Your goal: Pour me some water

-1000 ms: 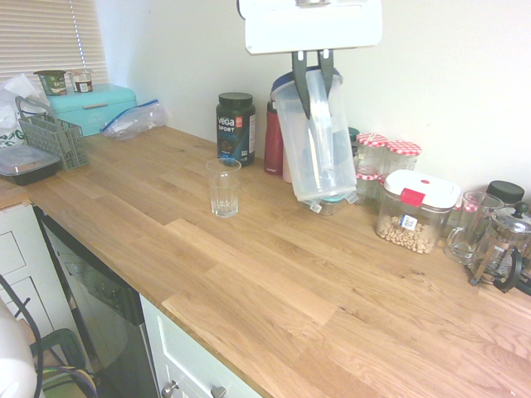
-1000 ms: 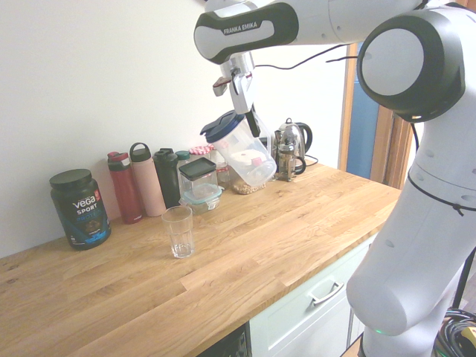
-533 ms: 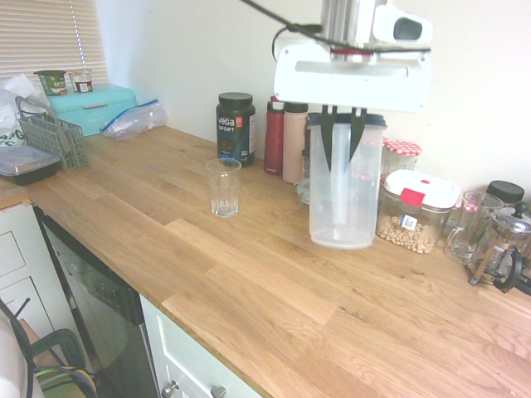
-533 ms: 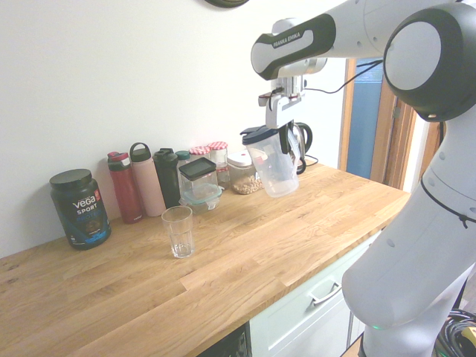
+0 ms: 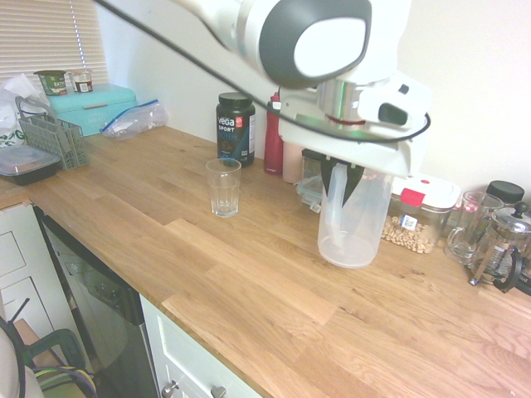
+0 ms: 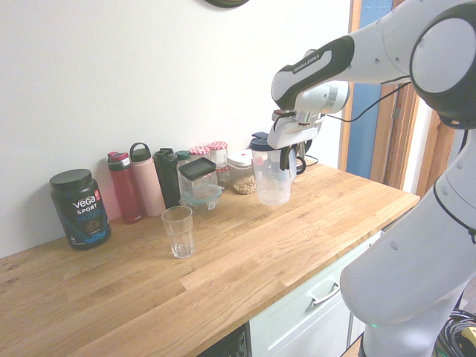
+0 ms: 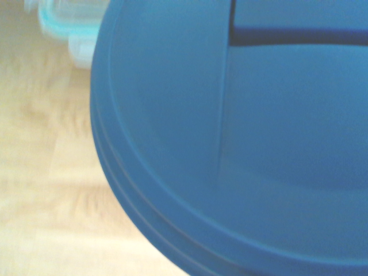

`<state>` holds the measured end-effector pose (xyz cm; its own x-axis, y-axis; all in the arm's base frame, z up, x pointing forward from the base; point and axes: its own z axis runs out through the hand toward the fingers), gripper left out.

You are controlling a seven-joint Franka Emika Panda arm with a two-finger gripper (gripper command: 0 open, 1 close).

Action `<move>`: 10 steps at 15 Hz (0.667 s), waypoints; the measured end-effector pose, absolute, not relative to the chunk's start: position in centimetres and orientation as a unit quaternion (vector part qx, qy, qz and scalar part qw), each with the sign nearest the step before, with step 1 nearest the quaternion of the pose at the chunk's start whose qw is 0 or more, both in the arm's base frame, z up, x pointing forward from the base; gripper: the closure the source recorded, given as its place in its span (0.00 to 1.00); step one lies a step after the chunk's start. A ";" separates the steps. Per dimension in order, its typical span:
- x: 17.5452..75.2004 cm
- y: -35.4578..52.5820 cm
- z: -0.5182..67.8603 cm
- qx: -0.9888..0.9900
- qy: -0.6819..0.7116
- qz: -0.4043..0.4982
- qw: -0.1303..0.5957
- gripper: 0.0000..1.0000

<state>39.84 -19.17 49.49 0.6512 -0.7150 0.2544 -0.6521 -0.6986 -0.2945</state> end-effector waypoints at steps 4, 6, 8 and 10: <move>39.3 -19.1 46.3 -0.897 0.392 -0.186 0.085 1.00; 39.2 -19.0 46.1 -0.896 0.395 -0.184 0.088 1.00; 39.2 -19.0 46.1 -0.896 0.396 -0.183 0.090 0.00; 39.2 -18.9 45.7 -0.896 0.396 -0.177 0.090 0.00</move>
<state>39.23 -18.92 45.72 0.6234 -0.7423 0.2458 -0.6783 -0.6698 -0.3022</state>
